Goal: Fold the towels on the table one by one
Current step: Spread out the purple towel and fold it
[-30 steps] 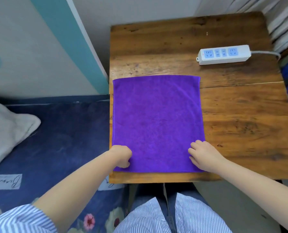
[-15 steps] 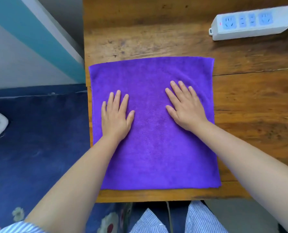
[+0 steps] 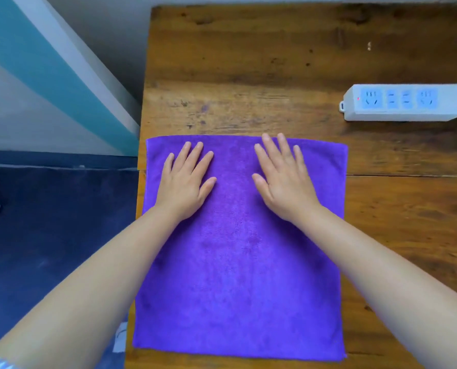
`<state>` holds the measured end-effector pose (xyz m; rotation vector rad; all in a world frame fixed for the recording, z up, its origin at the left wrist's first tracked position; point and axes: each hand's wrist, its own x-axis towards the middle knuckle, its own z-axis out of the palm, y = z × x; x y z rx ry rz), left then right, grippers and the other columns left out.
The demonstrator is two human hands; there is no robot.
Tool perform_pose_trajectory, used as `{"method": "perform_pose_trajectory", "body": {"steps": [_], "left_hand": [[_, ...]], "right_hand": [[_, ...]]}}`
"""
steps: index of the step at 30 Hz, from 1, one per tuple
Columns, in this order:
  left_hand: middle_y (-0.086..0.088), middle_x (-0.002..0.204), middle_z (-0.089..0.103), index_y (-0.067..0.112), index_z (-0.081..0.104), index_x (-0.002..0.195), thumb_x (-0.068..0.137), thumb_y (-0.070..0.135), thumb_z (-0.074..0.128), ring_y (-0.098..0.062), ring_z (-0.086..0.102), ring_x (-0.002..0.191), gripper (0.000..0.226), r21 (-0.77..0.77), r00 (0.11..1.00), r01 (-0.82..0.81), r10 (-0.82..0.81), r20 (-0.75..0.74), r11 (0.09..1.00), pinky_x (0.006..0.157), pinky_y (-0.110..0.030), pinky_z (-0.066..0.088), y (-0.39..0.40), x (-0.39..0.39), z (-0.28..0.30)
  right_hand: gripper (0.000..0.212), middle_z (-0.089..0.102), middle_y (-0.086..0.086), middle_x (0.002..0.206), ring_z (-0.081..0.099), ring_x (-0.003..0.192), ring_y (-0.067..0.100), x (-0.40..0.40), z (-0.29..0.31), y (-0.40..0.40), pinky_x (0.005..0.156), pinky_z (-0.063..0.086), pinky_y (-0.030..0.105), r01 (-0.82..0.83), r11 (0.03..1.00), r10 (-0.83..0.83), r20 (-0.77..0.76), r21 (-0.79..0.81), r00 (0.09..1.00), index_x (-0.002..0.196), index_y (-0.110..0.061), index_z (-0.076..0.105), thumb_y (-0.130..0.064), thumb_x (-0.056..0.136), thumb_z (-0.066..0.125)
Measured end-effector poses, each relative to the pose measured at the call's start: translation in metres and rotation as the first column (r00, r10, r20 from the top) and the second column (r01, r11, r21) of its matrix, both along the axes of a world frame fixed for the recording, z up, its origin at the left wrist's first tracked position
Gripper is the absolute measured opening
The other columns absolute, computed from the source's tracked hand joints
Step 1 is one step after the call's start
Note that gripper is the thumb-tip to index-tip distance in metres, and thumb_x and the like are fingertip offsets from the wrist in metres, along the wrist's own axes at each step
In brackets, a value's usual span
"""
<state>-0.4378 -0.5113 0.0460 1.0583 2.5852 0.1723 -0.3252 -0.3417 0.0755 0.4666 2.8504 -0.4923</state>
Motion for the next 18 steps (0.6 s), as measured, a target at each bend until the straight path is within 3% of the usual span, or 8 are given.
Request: {"method": "perform_pose_trajectory", "body": {"steps": [4, 7, 10, 12, 15, 18], "left_hand": [[-0.001, 0.155, 0.016, 0.024, 0.027, 0.144, 0.096, 0.033, 0.039, -0.023, 0.006, 0.145, 0.05, 0.011, 0.999, -0.041, 0.041, 0.002, 0.999, 0.114, -0.038, 0.001, 0.001, -0.029, -0.004], [-0.003, 0.155, 0.019, 0.022, 0.029, 0.143, 0.096, 0.032, 0.041, -0.026, 0.01, 0.144, 0.05, 0.007, 0.998, -0.056, 0.057, -0.036, 0.998, 0.114, -0.039, 0.004, -0.01, -0.044, -0.004], [-0.002, 0.156, 0.014, 0.023, 0.026, 0.144, 0.096, 0.035, 0.037, -0.024, 0.006, 0.144, 0.051, -0.039, 0.992, -0.121, 0.12, -0.021, 0.992, 0.115, -0.042, 0.004, -0.014, -0.057, -0.003], [-0.001, 0.156, 0.01, 0.026, 0.023, 0.145, 0.097, 0.037, 0.033, -0.023, 0.002, 0.144, 0.05, -0.076, 0.988, -0.153, 0.155, 0.017, 0.985, 0.115, -0.046, 0.004, -0.013, -0.065, -0.001], [-0.007, 0.151, 0.027, 0.021, 0.035, 0.14, 0.089, 0.033, 0.032, -0.029, 0.02, 0.138, 0.053, -0.073, 0.993, -0.117, 0.117, -0.008, 0.99, 0.112, -0.046, 0.016, -0.01, -0.075, 0.01], [-0.012, 0.131, 0.045, 0.017, 0.047, 0.13, 0.08, 0.018, 0.051, -0.033, 0.04, 0.122, 0.05, -0.096, 0.99, -0.138, 0.136, -0.025, 0.986, 0.099, -0.044, 0.033, -0.001, -0.086, 0.026]], "right_hand": [[0.053, 0.002, -0.005, 0.156, -0.004, 0.144, 0.02, -0.015, -0.019, 0.014, 0.114, -0.007, 0.039, -0.163, 0.985, 0.156, 0.121, 0.055, 0.98, 0.145, -0.027, 0.012, -0.04, 0.096, 0.029], [0.053, 0.007, -0.003, 0.156, 0.001, 0.144, 0.021, -0.001, -0.022, 0.048, 0.114, -0.004, 0.037, -0.052, 0.993, 0.039, 0.121, 0.103, 0.992, 0.144, -0.029, 0.016, -0.04, 0.095, 0.031], [0.055, 0.01, 0.001, 0.156, 0.003, 0.144, 0.022, 0.014, -0.014, 0.077, 0.115, 0.002, 0.04, 0.097, 0.988, -0.114, 0.137, 0.124, 0.984, 0.145, -0.019, 0.018, -0.037, 0.095, 0.033], [0.055, 0.014, 0.006, 0.155, 0.008, 0.143, 0.023, 0.018, -0.004, 0.087, 0.116, 0.007, 0.04, 0.098, 0.989, -0.114, 0.153, 0.108, 0.982, 0.144, -0.011, 0.02, -0.03, 0.094, 0.037], [0.056, 0.039, 0.017, 0.141, 0.035, 0.13, 0.032, 0.013, 0.013, 0.094, 0.105, 0.032, 0.041, 0.054, 0.989, -0.07, 0.125, 0.134, 0.99, 0.137, -0.003, 0.033, -0.011, 0.084, 0.05], [0.049, 0.054, 0.016, 0.122, 0.048, 0.114, 0.034, -0.003, 0.028, 0.095, 0.089, 0.041, 0.039, 0.075, 0.975, -0.126, 0.24, 0.208, 0.963, 0.127, -0.006, 0.045, -0.005, 0.078, 0.052]]}}
